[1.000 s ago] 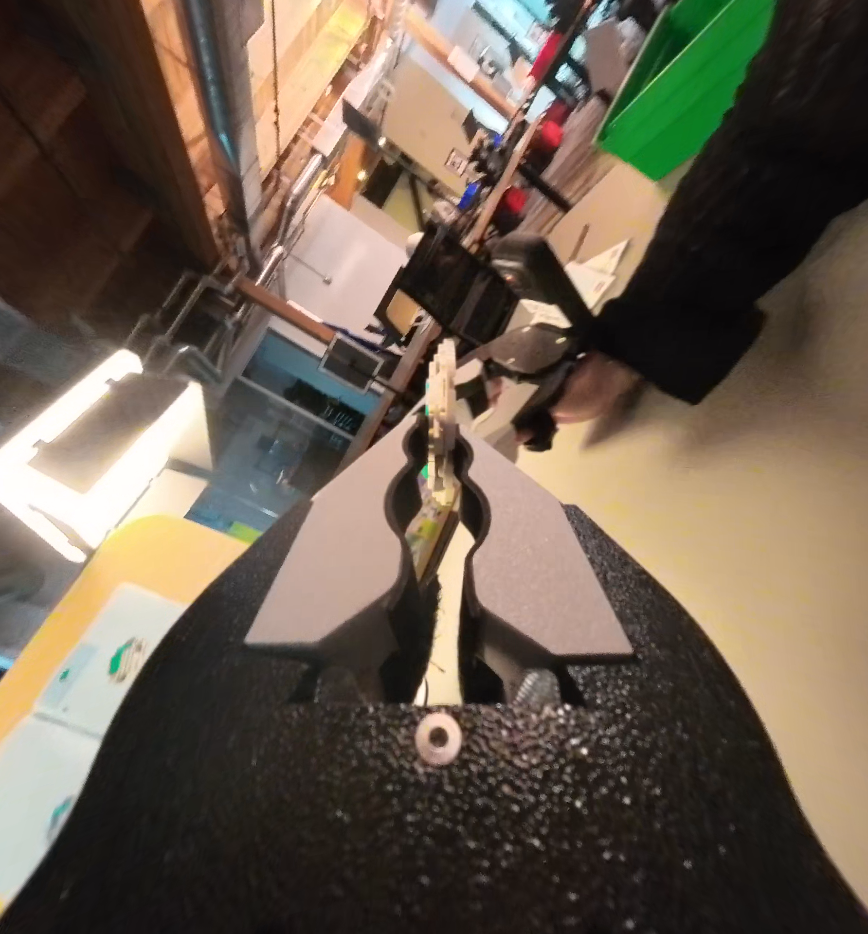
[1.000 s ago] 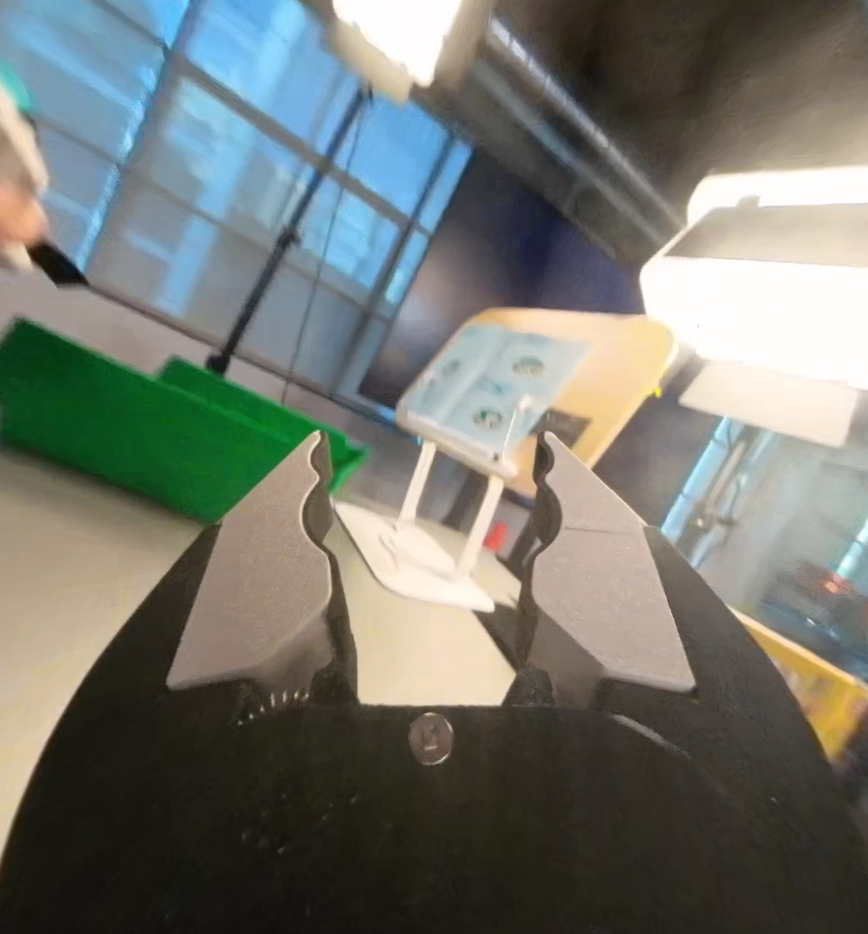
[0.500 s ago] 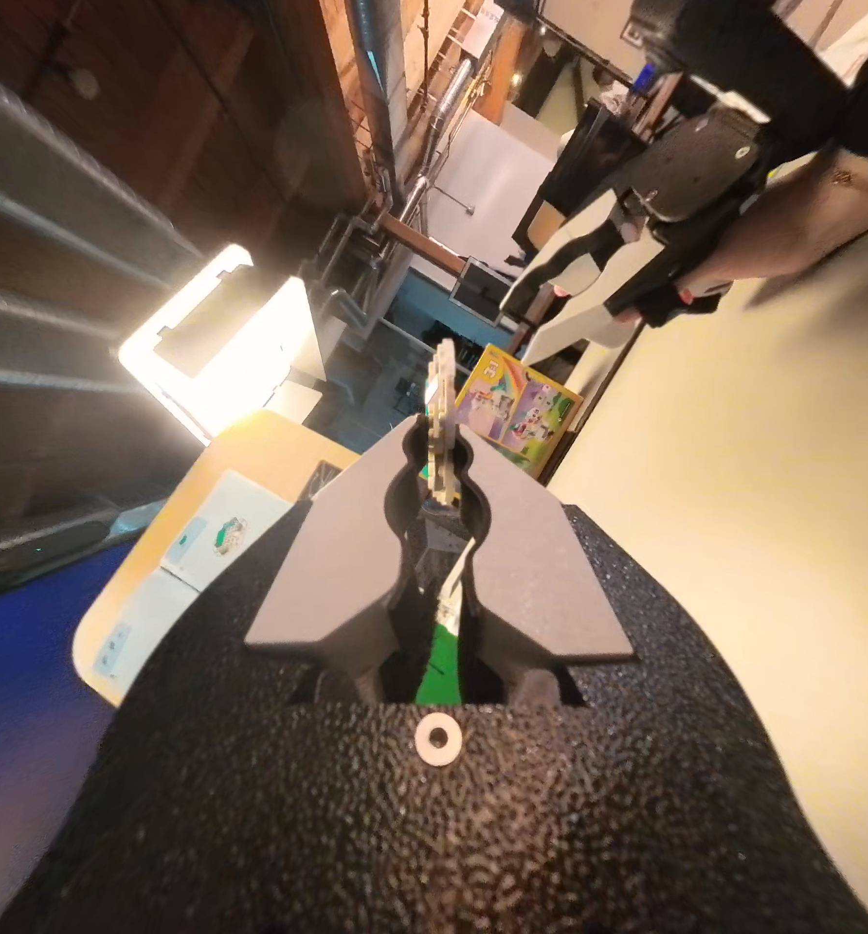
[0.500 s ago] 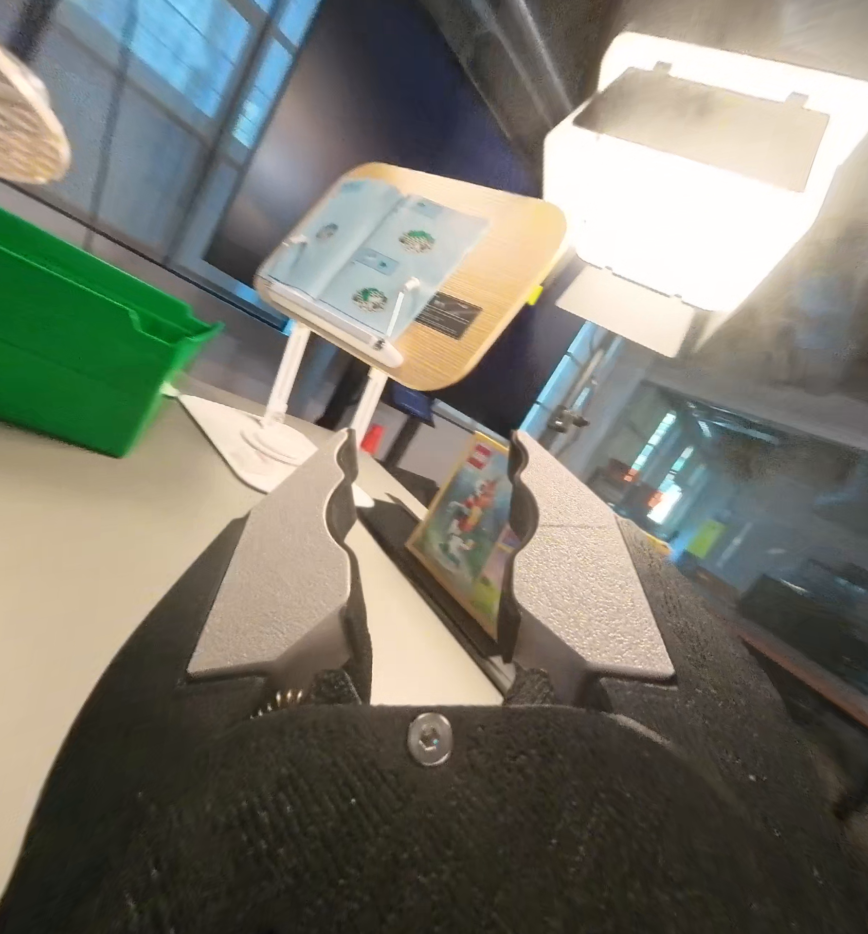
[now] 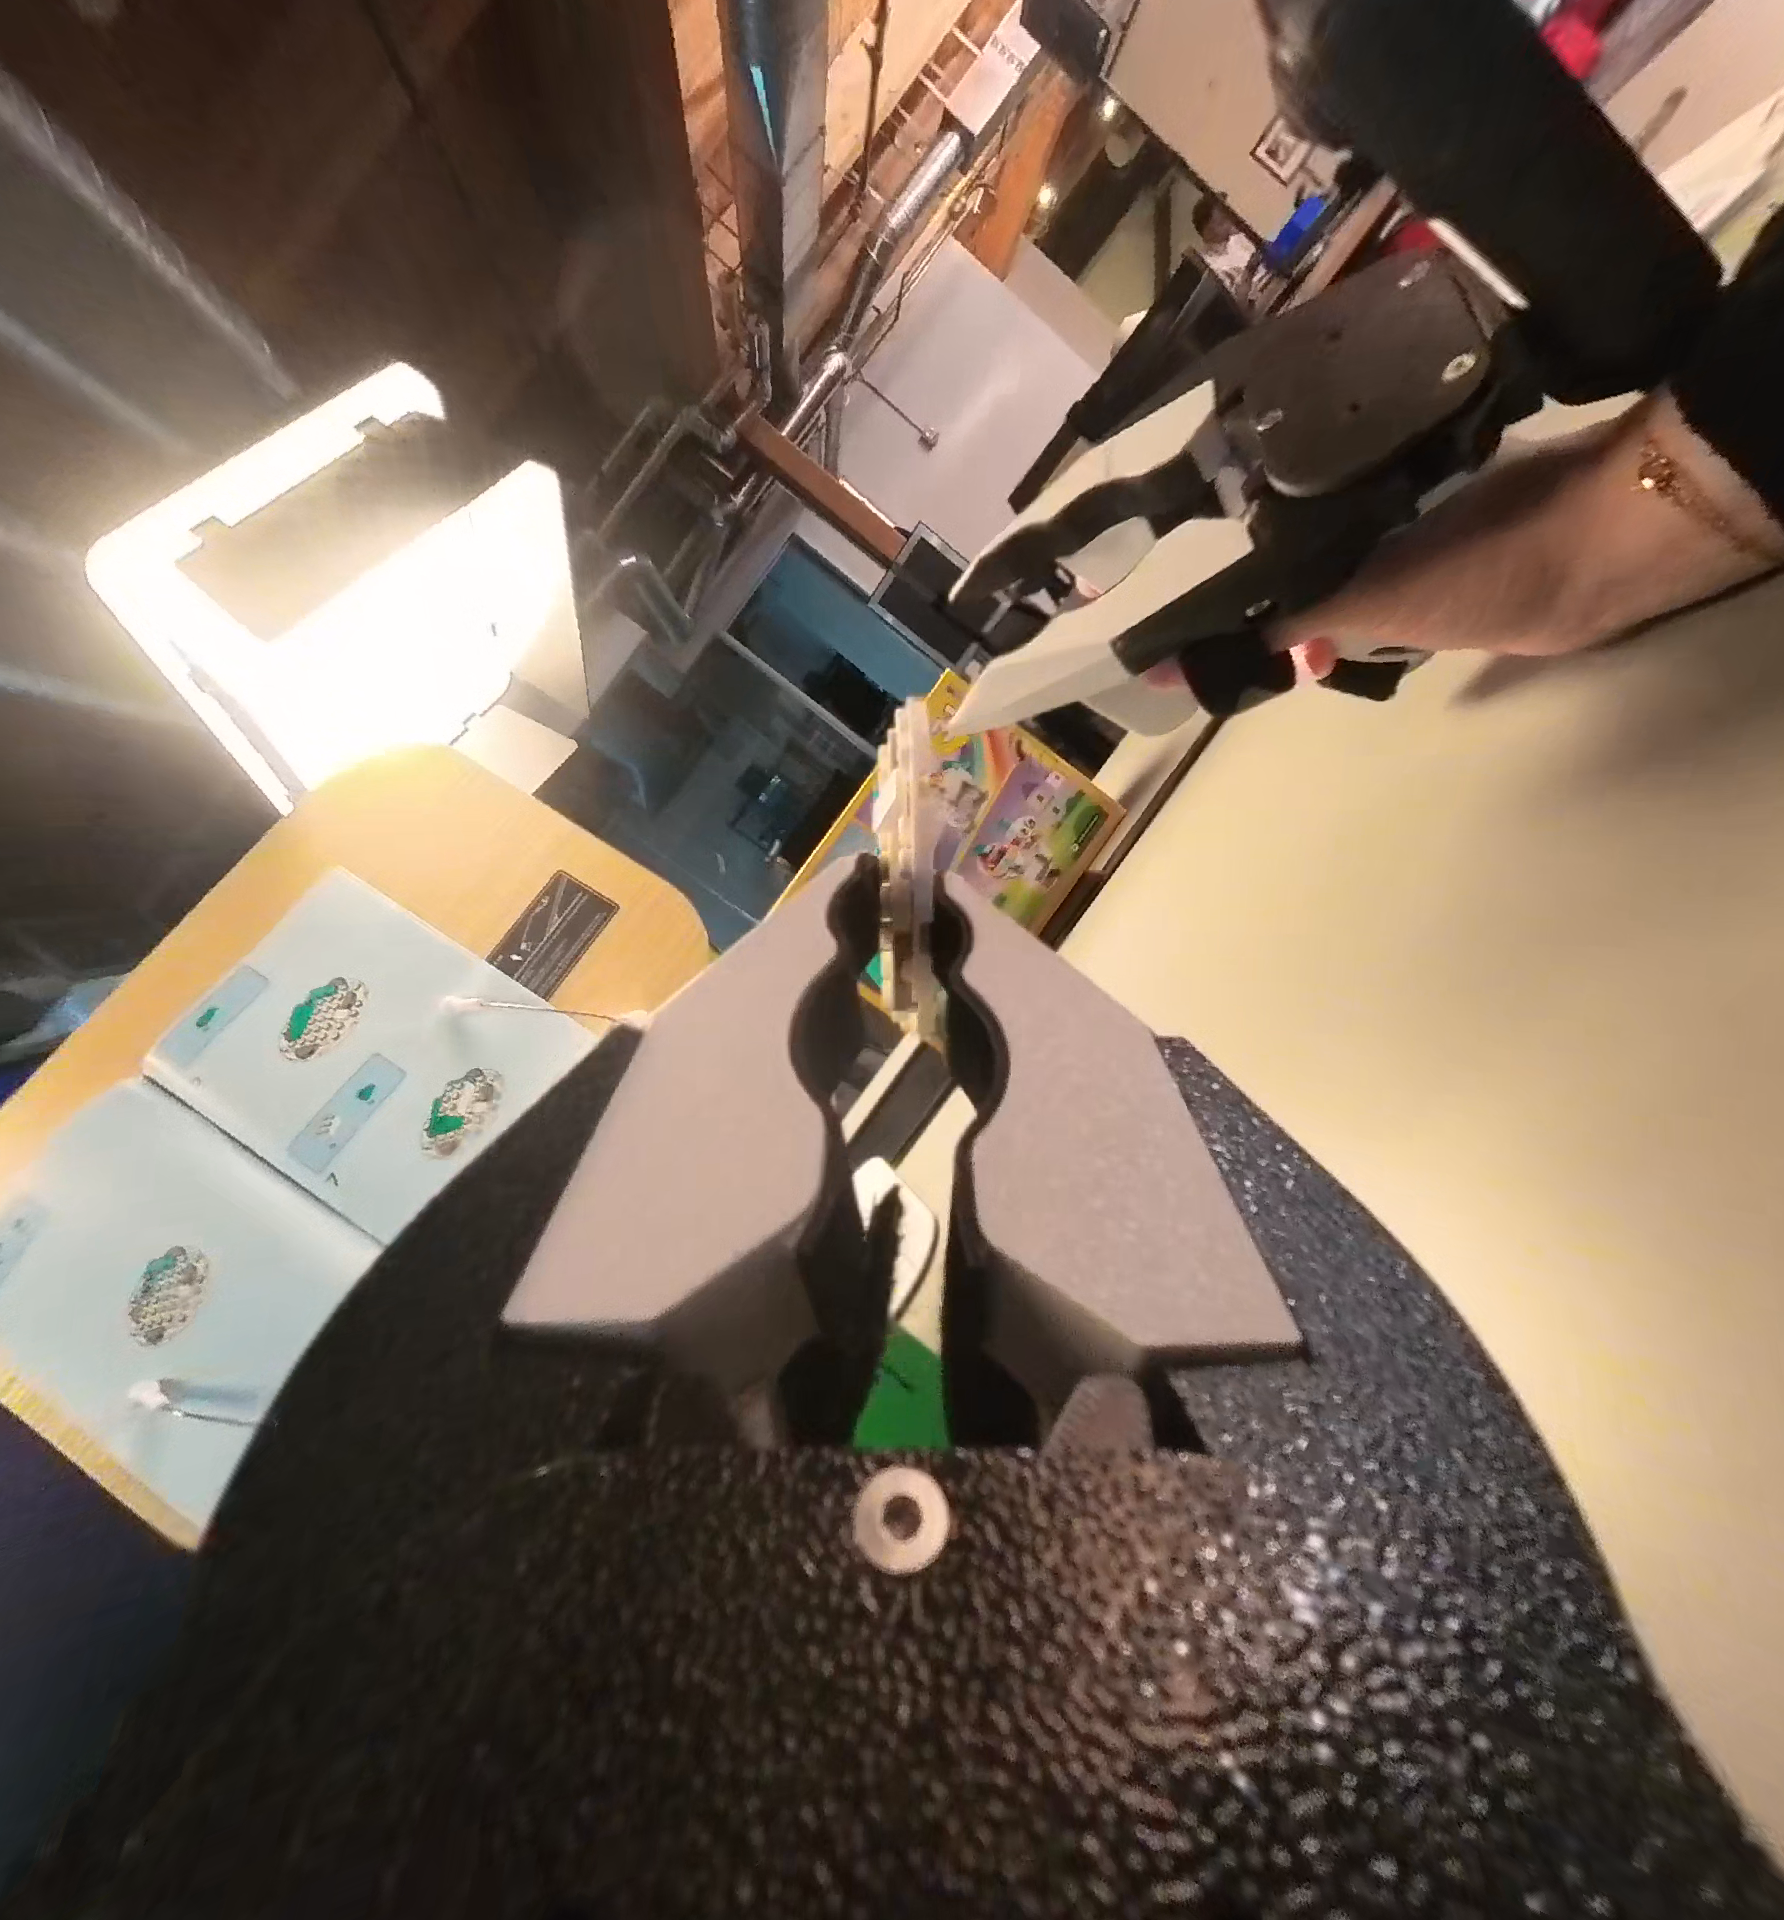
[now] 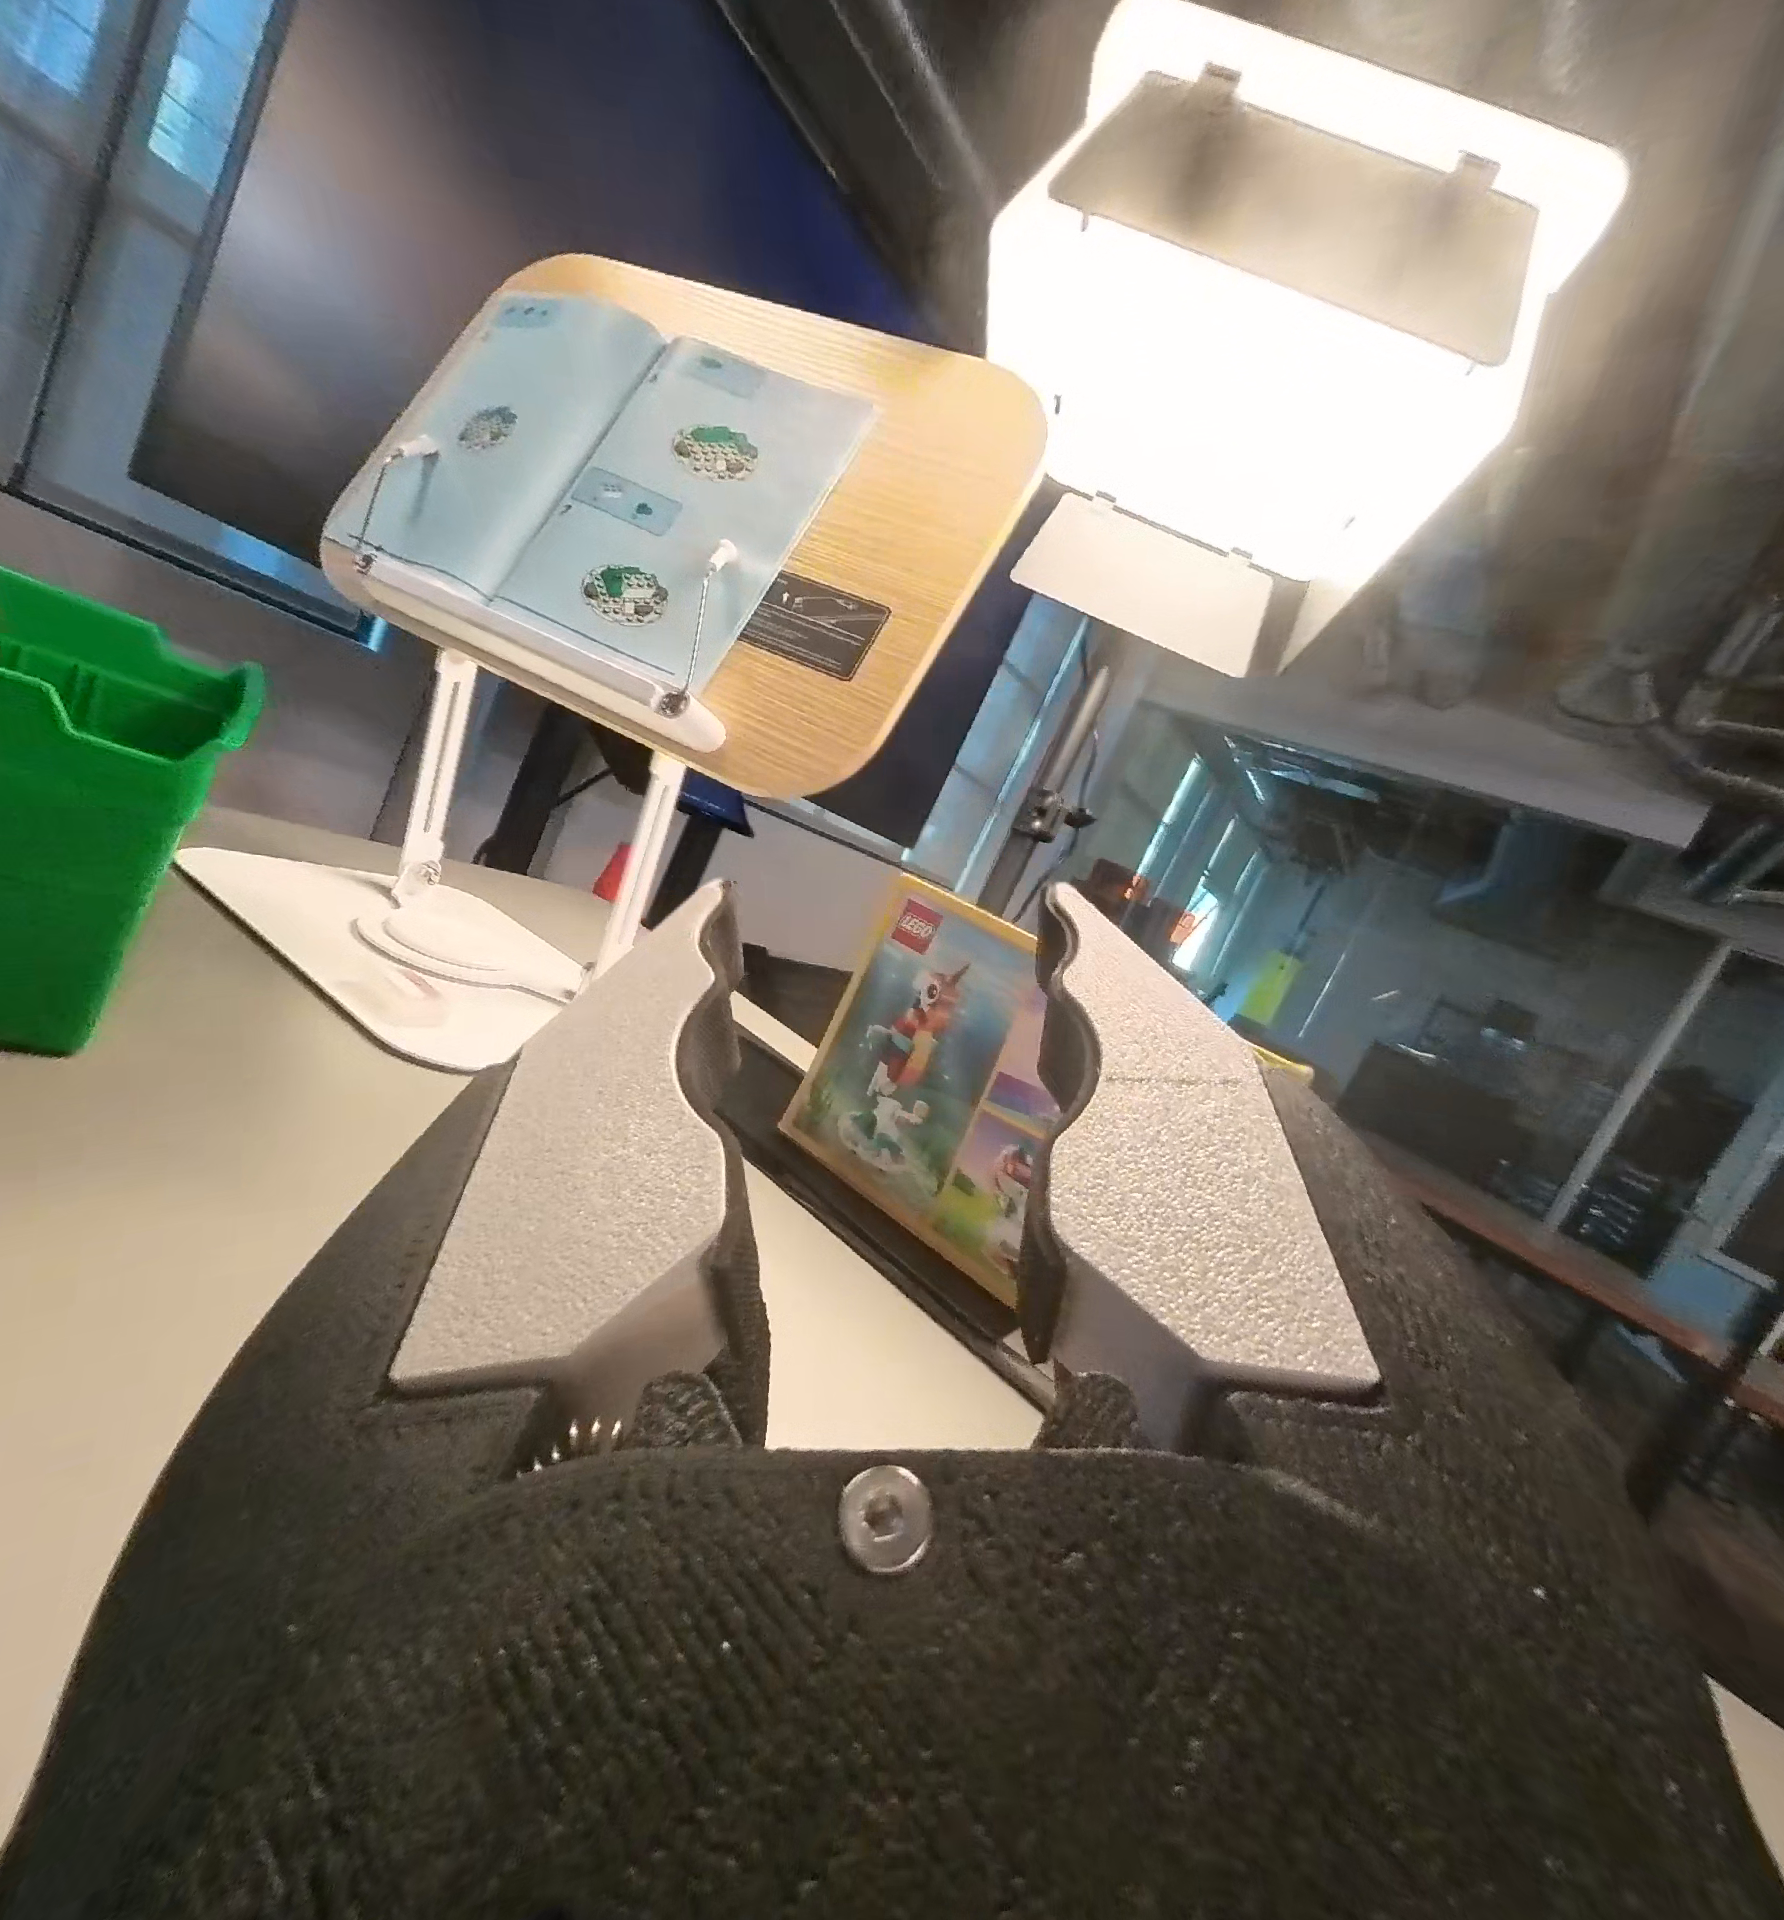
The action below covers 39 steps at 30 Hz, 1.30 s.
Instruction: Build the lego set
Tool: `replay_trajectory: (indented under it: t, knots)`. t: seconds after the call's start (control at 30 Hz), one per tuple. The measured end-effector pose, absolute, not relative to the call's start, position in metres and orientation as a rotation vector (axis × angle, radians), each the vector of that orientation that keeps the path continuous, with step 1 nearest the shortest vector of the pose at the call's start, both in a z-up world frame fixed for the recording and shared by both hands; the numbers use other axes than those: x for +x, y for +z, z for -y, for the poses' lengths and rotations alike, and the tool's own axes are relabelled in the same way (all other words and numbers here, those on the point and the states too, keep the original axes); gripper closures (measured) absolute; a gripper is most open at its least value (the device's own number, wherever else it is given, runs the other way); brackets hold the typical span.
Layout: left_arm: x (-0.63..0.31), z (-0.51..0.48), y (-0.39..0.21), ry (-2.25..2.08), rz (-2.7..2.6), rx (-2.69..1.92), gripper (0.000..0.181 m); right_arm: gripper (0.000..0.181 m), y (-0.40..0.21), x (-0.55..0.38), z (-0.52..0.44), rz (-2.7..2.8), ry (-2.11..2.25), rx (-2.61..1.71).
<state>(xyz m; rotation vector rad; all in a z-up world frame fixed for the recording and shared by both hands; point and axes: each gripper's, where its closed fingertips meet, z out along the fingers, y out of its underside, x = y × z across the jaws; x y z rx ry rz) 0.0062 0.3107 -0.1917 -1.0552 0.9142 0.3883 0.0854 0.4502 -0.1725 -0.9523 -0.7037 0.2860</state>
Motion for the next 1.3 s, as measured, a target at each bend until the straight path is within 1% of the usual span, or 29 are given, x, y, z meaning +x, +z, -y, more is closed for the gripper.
replay_trajectory:
  t: [0.03, 0.17, 0.3, 0.43, 0.8, 1.03, 1.3]
  knots:
    - [0.007, -0.310, -0.193, 0.421, -0.931, -1.040, 0.175, 0.126, -0.173, 0.083, -0.450, 0.703, 0.284, -0.955]
    - [0.009, -0.313, -0.204, 0.572, -1.028, -0.992, 0.176, 0.126, -0.174, 0.081, -0.447, 0.707, 0.247, -0.961]
    - [0.011, -0.313, -0.214, 0.595, -1.088, -0.967, 0.175, 0.126, -0.172, 0.092, -0.443, 0.664, 0.211, -0.977]
    - [0.016, -0.312, -0.222, 0.578, -1.122, -0.973, 0.175, 0.135, -0.166, 0.106, -0.422, 0.621, 0.182, -0.966]
    - [0.029, -0.307, -0.223, 0.605, -1.183, -0.923, 0.175, 0.143, -0.176, 0.114, -0.356, 0.680, 0.122, -0.988]
    - [0.036, -0.307, -0.229, 0.589, -1.211, -0.925, 0.174, 0.145, -0.184, 0.114, -0.373, 0.693, 0.110, -1.030]
    - [0.036, -0.313, -0.239, 0.588, -1.237, -0.966, 0.175, 0.146, -0.187, 0.105, -0.369, 0.730, 0.131, -1.024]
